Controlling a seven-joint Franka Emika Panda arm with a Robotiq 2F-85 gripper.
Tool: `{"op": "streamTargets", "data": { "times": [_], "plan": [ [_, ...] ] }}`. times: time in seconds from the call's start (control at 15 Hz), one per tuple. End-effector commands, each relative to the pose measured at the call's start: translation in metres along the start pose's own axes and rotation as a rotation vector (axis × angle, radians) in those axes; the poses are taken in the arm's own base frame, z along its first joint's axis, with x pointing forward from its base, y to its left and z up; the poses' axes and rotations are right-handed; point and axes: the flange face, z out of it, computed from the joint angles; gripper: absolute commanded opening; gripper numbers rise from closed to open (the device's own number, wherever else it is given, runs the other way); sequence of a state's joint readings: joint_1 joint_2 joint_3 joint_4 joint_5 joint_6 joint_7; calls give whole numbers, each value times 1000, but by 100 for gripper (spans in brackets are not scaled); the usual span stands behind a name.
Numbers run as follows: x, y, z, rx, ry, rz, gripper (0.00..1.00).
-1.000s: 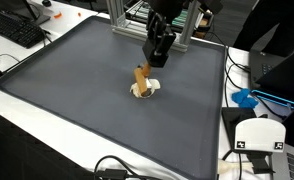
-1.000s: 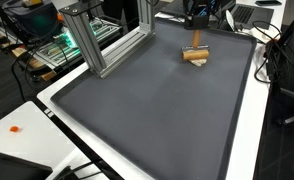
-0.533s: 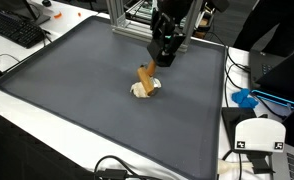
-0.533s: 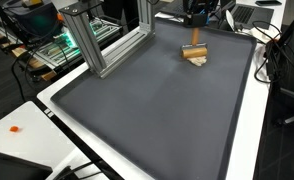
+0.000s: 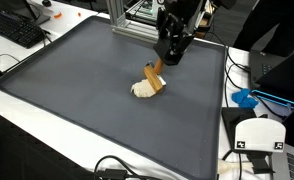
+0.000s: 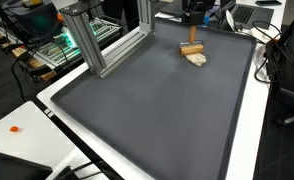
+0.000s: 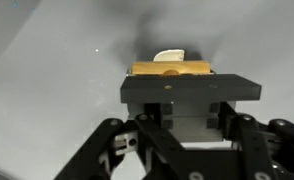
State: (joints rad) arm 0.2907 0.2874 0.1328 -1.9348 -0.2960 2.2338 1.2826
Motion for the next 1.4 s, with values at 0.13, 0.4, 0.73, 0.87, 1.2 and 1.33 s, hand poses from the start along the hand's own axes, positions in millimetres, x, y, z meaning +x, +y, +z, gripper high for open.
{"op": "streamTargets", "data": {
  "times": [0.13, 0.4, 0.73, 0.87, 1.2, 1.33],
  "plan": [
    [-15, 3, 26, -65, -88, -28, 35],
    [-16, 2, 24, -63, -108, -31, 35],
    [-12, 1, 18, -42, -120, -20, 35],
    [-8, 0, 14, -28, -115, -11, 35],
    [6, 0, 11, -7, -59, 41, 35],
    [11, 1, 12, 2, -46, 77, 35]
  ]
}}
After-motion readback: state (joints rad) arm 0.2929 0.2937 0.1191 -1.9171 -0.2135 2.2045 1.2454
